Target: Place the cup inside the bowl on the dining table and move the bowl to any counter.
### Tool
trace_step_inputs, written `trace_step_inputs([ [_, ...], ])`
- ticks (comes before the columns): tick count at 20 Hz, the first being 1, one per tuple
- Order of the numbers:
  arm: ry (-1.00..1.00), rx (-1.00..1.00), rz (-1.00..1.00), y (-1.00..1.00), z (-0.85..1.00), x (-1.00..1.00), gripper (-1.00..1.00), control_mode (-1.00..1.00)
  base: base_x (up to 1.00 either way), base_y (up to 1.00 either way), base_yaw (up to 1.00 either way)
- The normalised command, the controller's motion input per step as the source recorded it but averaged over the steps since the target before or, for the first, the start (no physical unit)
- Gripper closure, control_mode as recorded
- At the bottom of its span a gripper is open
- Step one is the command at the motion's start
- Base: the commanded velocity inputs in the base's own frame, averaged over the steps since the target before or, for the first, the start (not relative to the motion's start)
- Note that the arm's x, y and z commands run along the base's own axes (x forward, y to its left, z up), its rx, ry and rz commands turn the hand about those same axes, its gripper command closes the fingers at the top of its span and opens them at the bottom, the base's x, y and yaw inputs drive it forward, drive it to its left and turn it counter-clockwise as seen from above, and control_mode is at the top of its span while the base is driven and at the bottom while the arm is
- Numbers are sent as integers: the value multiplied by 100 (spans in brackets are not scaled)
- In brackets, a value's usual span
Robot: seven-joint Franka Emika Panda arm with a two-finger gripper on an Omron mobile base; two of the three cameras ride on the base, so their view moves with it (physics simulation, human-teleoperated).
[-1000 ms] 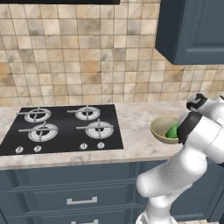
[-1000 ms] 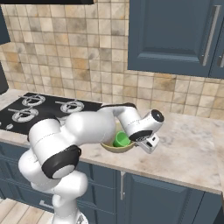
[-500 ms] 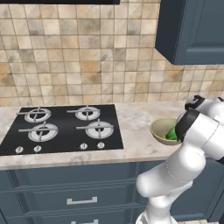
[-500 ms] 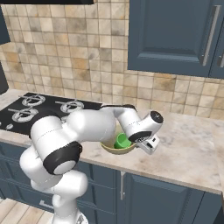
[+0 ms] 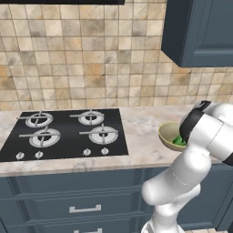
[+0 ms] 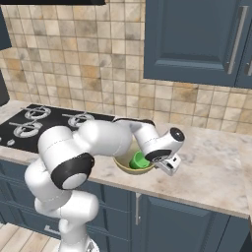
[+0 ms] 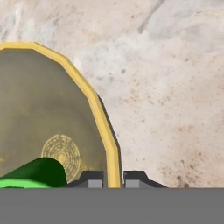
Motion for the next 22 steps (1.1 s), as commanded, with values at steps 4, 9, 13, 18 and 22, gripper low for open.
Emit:
trace_step_inputs([
  [4,0,0,0,-1,0,0,100,-100,0,0,0],
  [9,0,0,0,0,0,0,100,-100,0,0,0],
  [13,0,0,0,0,0,0,-100,-100,0,0,0],
  [18,0,0,0,0,0,0,-100,-100,0,0,0],
  [22,0,0,0,0,12,0,-100,-100,0,0,0],
])
